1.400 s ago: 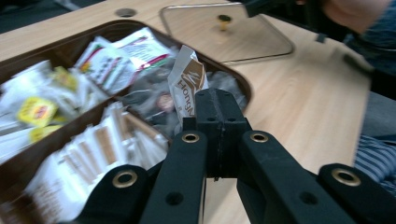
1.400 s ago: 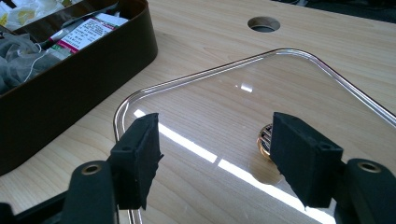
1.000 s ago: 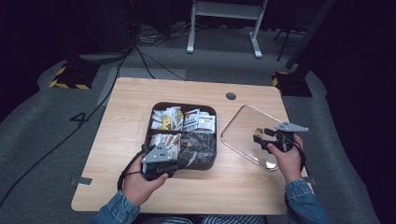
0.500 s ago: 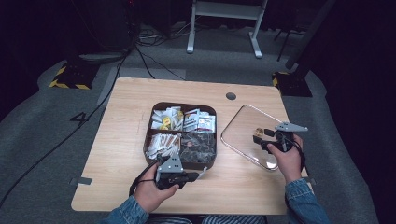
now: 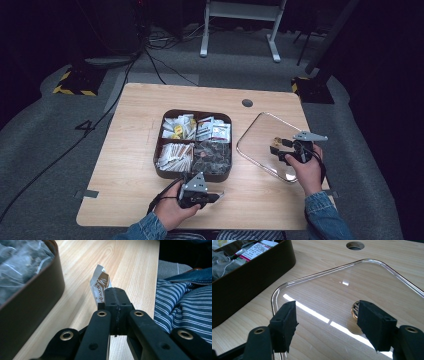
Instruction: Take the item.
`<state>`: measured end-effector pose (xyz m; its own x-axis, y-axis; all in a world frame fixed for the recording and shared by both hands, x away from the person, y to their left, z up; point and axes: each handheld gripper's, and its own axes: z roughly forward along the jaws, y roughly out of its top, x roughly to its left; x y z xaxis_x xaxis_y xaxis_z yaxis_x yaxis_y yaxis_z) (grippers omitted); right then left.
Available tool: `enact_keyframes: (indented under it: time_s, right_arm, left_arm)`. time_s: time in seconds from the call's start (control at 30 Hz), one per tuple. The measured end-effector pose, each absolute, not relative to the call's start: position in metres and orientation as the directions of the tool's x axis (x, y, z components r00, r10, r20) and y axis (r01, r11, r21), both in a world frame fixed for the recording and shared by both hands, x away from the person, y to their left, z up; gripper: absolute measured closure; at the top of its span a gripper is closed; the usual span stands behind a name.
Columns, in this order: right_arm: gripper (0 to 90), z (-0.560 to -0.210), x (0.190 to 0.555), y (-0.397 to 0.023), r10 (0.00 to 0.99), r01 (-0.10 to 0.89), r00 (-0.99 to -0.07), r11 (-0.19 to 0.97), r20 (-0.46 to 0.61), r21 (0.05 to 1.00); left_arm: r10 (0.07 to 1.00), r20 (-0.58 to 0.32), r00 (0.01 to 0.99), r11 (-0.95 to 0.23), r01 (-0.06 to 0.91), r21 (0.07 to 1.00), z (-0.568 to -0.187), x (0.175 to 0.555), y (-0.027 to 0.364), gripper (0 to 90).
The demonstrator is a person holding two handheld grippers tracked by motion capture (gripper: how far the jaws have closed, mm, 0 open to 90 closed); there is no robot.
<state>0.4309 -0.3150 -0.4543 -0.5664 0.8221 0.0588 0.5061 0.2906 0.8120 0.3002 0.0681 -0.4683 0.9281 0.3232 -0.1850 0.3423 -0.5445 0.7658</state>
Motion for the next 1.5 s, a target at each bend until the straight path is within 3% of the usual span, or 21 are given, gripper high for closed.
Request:
enact_keyframes:
  time_s: [0.57,0.63,0.77,0.83,1.5]
  right_arm:
    - [32.2,-0.457,0.432,-0.314,0.822,0.519,-0.566,0.294,0.065,0.803]
    - [32.2,-0.457,0.432,-0.315,0.822,0.519,-0.566,0.293,0.066,0.803]
    - [32.1,-0.456,0.432,-0.315,0.822,0.518,-0.565,0.292,0.066,0.804]
    - [32.1,-0.456,0.432,-0.316,0.823,0.518,-0.564,0.292,0.065,0.804]
    - [32.0,-0.456,0.433,-0.318,0.827,0.517,-0.559,0.286,0.065,0.807]
  left_arm:
    - [0.284,-0.222,0.933,-0.588,0.352,0.728,-0.481,0.3,0.057,89.3]
    - [0.282,-0.239,0.929,-0.591,0.365,0.719,-0.483,0.3,0.056,85.5]
    - [0.288,-0.268,0.919,-0.586,0.39,0.71,-0.486,0.3,0.054,67.1]
    - [0.288,-0.278,0.916,-0.574,0.398,0.716,-0.486,0.301,0.055,63.7]
    - [0.412,-0.232,0.881,-0.462,0.422,0.78,-0.459,0.311,0.094,46.7]
